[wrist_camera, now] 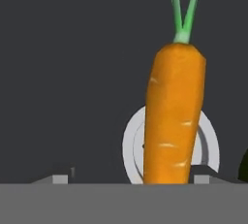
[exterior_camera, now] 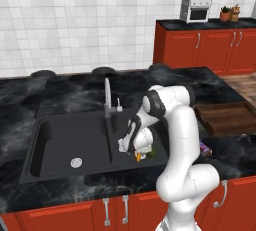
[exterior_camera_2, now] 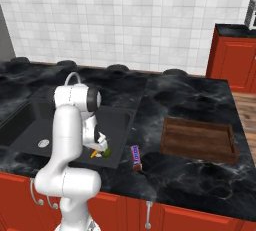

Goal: Pick up all produce items and place them in the sink. Turn on the sink faucet to wash them. Then turn the sink off and put them in the tray.

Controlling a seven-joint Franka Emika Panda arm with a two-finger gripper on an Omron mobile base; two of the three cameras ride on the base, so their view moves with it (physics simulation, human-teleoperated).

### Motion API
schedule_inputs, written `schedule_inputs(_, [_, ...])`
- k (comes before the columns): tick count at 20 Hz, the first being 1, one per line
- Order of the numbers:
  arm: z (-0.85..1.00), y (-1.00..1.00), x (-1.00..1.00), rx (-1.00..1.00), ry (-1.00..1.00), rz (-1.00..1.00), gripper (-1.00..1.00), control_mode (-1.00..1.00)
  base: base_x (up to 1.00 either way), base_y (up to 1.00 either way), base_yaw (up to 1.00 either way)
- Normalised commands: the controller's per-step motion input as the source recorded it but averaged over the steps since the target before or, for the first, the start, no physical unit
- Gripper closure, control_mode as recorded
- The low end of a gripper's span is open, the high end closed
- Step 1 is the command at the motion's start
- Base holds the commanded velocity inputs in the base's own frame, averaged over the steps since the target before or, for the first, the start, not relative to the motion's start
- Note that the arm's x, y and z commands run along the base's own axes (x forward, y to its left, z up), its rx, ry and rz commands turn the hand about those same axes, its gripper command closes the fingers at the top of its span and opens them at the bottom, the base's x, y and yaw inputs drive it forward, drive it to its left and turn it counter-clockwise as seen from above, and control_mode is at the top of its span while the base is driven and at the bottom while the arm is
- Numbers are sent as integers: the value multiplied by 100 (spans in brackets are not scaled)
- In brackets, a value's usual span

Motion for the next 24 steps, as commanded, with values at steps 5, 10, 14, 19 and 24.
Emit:
schedule_inputs(5, [-62, -33, -2, 13, 0, 0, -100, -100, 0, 0, 0])
schedule_inputs(10, [-64, -4, 0, 10, 0, 0, 100, -100, 0, 0, 0])
schedule_inputs(14, [-59, -1, 0, 8, 0, 0, 100, -100, 0, 0, 0])
schedule_inputs(19, [-49, 0, 0, 0, 0, 0, 100, -100, 0, 0, 0])
schedule_inputs(24, [-36, 0, 0, -4, -1, 0, 100, -100, 0, 0, 0])
